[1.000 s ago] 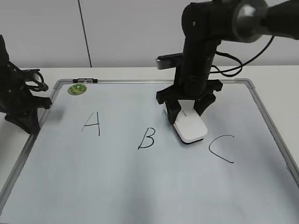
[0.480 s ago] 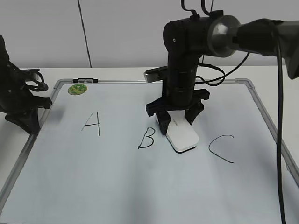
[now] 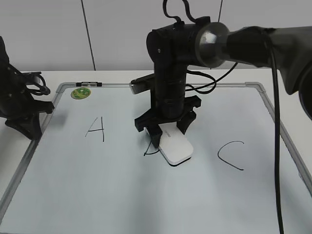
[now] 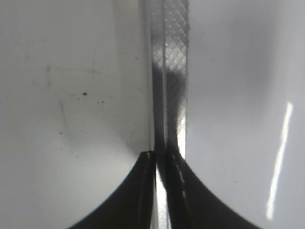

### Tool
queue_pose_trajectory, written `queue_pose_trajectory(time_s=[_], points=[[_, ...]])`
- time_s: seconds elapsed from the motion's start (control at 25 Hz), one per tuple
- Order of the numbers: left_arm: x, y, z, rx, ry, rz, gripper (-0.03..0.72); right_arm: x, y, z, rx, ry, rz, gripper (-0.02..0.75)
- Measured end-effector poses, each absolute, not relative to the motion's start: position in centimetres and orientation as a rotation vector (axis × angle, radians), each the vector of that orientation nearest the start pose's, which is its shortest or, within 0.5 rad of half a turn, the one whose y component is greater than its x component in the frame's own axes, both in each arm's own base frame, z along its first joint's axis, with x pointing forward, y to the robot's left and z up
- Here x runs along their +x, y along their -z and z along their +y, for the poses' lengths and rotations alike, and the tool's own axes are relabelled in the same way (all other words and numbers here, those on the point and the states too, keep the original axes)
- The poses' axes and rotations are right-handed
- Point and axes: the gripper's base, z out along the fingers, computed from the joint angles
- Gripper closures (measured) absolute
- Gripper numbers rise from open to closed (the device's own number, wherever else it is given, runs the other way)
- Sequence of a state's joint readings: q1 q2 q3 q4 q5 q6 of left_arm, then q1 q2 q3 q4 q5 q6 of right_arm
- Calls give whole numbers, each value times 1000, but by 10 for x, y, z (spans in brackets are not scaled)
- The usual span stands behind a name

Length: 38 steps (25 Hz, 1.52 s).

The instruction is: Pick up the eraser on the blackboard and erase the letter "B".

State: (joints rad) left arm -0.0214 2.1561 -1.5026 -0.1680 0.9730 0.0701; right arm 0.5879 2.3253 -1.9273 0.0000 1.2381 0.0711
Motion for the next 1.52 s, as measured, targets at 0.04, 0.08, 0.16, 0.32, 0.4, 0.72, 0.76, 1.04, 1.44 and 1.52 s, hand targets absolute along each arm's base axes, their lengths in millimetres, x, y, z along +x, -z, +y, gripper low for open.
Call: queue_pose_trajectory(time_s=[0.04, 0.08, 0.16, 0.32, 0.4, 0.72, 0.76, 1.04, 1.44, 1.52], points=[[415, -131, -22, -4, 219, 3099, 633, 388, -155, 263, -809, -11, 3014, 206], [415, -131, -22, -4, 219, 3099, 633, 386, -155, 267, -817, -22, 3014, 206], [415, -131, -22, -4, 219, 3099, 633, 383, -155, 272, -829, -38, 3012, 206], [415, -131, -21, -10, 224, 3098, 633, 372, -154, 286, -876, -60, 3003, 206], [415, -131, -21, -10, 224, 3098, 633, 363, -154, 299, -916, -82, 2996, 206], [415, -131, -21, -12, 226, 3099, 633, 335, -153, 330, -1019, -148, 2982, 206], [415, -131, -21, -12, 226, 3099, 633, 334, -154, 331, -1016, -159, 2982, 206], [415, -130, -22, -22, 240, 3093, 633, 342, -199, 312, -879, -123, 2911, 206], [416, -130, -22, -26, 243, 3091, 633, 384, -261, 225, -541, -88, 2847, 206], [415, -130, -22, -25, 244, 3095, 633, 384, -268, 207, -501, -58, 2846, 207]])
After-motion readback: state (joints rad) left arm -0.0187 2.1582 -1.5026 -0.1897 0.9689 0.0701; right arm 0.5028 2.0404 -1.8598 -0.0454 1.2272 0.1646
